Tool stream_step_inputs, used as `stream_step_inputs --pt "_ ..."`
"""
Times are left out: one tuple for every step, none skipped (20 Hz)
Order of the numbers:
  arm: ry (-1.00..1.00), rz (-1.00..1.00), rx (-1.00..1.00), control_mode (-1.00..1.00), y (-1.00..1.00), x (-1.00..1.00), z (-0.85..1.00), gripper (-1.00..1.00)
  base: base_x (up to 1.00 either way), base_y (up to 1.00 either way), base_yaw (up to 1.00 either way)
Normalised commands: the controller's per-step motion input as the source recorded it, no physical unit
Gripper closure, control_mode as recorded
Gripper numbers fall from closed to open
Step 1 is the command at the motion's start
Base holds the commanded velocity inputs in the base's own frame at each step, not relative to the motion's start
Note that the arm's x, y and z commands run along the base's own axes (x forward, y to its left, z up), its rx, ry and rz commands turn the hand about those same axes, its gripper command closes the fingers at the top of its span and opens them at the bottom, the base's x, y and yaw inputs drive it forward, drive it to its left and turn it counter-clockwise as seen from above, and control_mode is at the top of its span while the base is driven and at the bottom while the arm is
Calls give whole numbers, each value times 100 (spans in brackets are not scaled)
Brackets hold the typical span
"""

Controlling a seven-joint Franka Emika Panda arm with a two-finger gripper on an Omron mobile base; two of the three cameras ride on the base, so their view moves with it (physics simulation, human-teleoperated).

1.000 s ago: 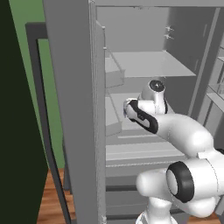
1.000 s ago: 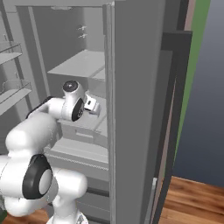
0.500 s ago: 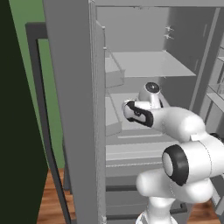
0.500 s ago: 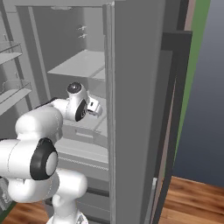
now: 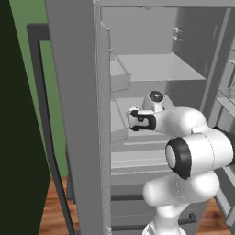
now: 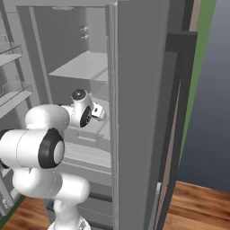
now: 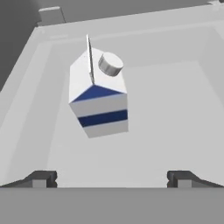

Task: Take a sugar cube from the saucer and place it inside the coffee. Then, grab milk from the fridge and place it next to the coffee on the counter to sweeten the coffee.

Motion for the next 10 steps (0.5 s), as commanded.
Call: stream_step_inputs --pt "0 0 -1 -100 0 18 -17 -100 0 0 0" --pt "0 0 -2 -100 0 18 -15 -100 0 0 0" --pt "0 0 -2 -100 1 18 -15 -100 0 0 0" --pt "0 0 -2 -100 2 22 -18 -100 0 0 0" --pt "0 0 -2 -100 1 27 -19 -100 0 0 0" --pt "0 0 -2 -100 0 24 -15 -100 0 0 0" --pt "0 0 -2 -100 0 22 -8 -100 0 0 0" --pt "0 0 -1 -100 0 20 -4 -100 0 0 0" --pt "0 0 -1 -100 0 19 0 -100 0 0 0" --pt "0 0 -1 -100 0 19 0 -100 0 0 0"
